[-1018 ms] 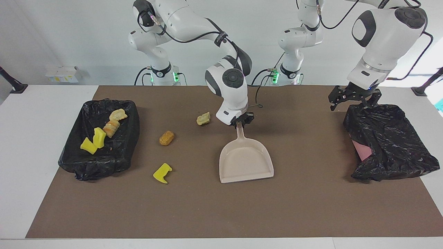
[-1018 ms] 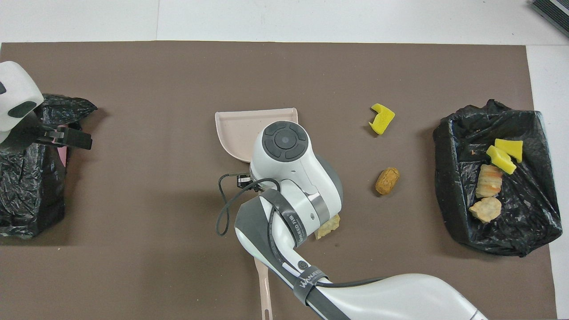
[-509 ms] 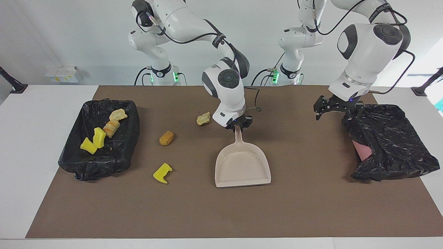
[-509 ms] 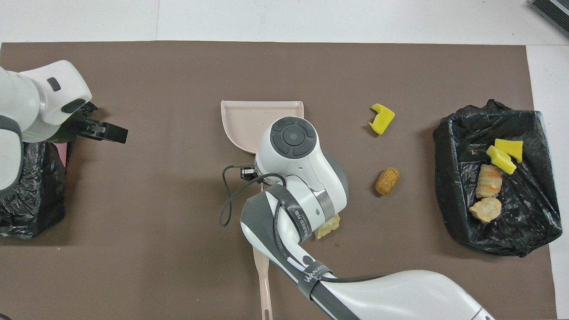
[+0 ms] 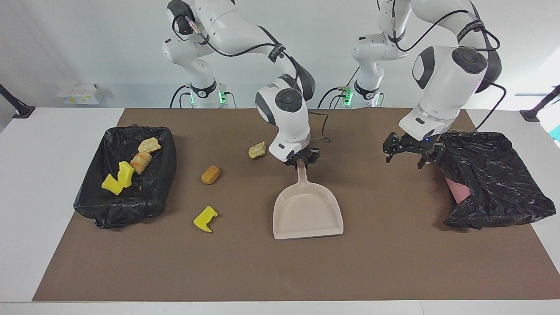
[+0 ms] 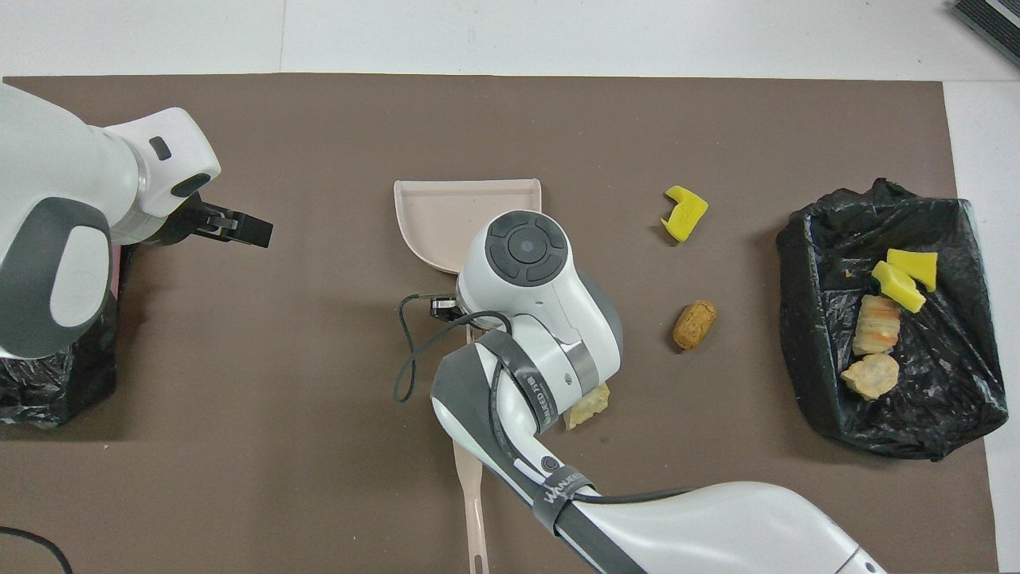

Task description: Sweep and dump trash in bin

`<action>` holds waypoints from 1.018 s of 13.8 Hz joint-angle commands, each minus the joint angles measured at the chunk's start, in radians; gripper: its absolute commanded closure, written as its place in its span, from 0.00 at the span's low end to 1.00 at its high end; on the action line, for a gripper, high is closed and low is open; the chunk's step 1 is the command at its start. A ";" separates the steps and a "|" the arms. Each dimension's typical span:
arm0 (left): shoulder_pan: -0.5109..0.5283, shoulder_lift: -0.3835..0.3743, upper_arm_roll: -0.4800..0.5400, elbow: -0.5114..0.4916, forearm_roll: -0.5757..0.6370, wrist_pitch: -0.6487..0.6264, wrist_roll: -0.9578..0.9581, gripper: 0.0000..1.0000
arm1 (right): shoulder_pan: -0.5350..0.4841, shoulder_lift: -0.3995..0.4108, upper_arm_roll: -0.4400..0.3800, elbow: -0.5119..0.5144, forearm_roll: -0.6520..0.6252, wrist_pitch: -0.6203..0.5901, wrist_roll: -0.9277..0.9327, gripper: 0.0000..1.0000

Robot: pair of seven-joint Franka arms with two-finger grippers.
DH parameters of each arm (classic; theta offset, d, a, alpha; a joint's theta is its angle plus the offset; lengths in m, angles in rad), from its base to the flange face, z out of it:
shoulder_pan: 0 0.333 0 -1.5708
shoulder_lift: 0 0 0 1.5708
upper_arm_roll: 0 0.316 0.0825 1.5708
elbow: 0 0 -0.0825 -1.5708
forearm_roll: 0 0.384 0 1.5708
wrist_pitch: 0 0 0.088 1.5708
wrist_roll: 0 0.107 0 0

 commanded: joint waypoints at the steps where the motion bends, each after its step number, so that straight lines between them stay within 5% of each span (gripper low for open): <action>1: -0.038 0.028 0.012 -0.009 -0.007 0.053 -0.030 0.00 | 0.005 -0.021 0.007 -0.002 -0.020 -0.034 0.035 0.38; 5: -0.094 0.083 0.012 -0.007 0.003 0.093 -0.073 0.00 | 0.015 -0.145 0.016 -0.052 -0.007 -0.157 0.089 0.35; 14: -0.286 0.172 0.014 -0.019 0.058 0.216 -0.501 0.00 | 0.201 -0.496 0.020 -0.524 0.100 -0.144 0.089 0.40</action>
